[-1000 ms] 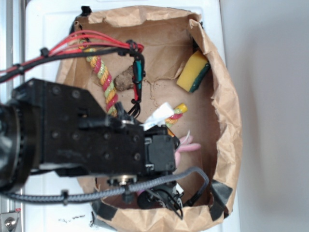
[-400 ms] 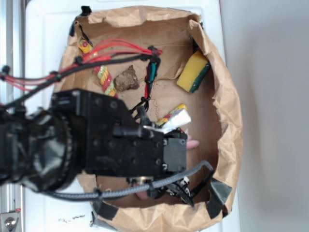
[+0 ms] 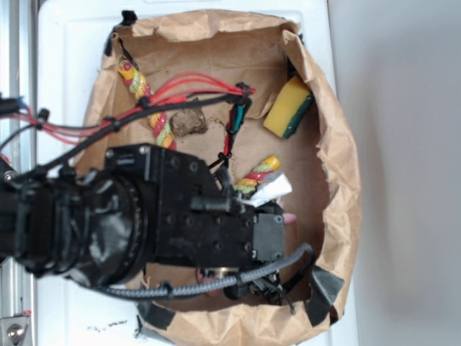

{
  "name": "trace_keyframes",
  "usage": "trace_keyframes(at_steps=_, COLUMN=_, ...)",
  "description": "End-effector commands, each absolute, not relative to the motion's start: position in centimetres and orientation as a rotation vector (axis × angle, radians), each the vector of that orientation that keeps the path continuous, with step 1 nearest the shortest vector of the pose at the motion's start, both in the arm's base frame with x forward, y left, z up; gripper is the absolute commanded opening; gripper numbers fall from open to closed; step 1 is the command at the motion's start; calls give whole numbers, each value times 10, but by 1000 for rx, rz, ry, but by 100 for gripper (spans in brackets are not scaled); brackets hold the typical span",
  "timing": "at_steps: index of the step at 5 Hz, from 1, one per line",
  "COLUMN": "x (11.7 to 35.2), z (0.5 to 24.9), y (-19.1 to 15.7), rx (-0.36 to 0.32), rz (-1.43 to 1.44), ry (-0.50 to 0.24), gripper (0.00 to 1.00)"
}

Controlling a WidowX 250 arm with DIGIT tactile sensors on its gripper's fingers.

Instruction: Grab the pink bunny.

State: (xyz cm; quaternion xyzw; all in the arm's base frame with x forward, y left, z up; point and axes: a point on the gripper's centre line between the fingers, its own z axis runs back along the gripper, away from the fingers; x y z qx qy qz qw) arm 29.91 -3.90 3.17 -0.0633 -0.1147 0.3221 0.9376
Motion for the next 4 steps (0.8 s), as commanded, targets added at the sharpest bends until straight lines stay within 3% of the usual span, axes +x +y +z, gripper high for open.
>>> trace_keyframes(at_steps=1, x=307, z=66, y=-20, rx=-74, rz=488, ry=-346, gripper=0)
trace_keyframes(at_steps=2, x=304, z=85, y=-1, rx=-12, rz=439, ry=-393, gripper=0)
trace_keyframes(at_steps=3, x=298, z=99, y=14, rx=67, rz=397, ry=-383, gripper=0)
trace_keyframes(at_steps=4, x=291, z=109, y=19, rx=189, rz=332, ry=-375, gripper=0)
